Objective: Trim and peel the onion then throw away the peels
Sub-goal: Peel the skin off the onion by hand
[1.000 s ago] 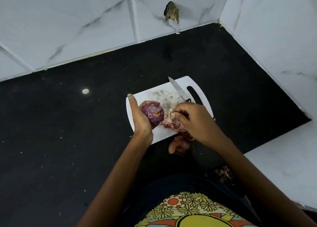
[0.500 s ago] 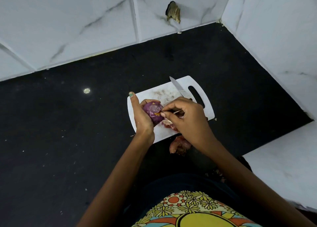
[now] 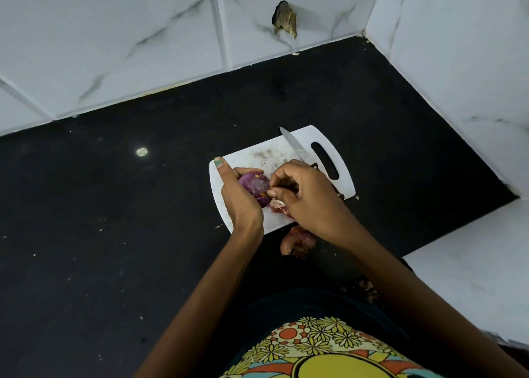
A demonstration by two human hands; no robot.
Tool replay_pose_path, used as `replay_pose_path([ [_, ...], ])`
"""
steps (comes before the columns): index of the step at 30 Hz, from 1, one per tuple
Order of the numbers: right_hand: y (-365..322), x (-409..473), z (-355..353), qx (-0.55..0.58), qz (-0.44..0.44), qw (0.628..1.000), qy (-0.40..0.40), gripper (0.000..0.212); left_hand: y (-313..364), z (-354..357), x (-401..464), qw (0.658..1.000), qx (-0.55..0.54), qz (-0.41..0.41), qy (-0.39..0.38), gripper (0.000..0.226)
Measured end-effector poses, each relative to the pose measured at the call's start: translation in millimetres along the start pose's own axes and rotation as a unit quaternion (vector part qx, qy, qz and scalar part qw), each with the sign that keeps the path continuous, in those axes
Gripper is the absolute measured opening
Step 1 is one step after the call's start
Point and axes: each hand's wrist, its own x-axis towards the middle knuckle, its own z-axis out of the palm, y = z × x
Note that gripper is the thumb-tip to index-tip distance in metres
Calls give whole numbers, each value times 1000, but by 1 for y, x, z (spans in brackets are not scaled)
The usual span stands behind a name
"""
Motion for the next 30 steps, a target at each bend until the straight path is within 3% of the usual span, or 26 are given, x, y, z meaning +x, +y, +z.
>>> replay_pose_path([
  [9, 5, 0, 5, -41, 9, 999, -27, 3, -6, 0, 4, 988, 76, 118, 61, 72],
  [12, 3, -2, 7, 2, 33, 998, -56, 6, -3, 3, -2, 978, 90, 170, 83, 66],
  [16, -8, -2, 5, 113, 64, 988, -79, 8, -6, -1, 9, 989, 80, 96, 78, 71],
  [21, -1, 5, -18, 215, 77, 973, 45, 8, -3, -8, 14, 998, -33, -52, 12, 74],
  [23, 12, 5, -20, 174, 86, 979, 60, 11, -1, -9, 14, 996, -51, -69, -12, 75],
  [27, 33, 1, -11, 5, 87, 996, -5, 10, 0, -9, 13, 994, -57, -86, -45, 76],
  [30, 36, -2, -4, -17, 80, 996, -38, 23, 0, -9, 12, 993, -57, -84, -60, 76],
])
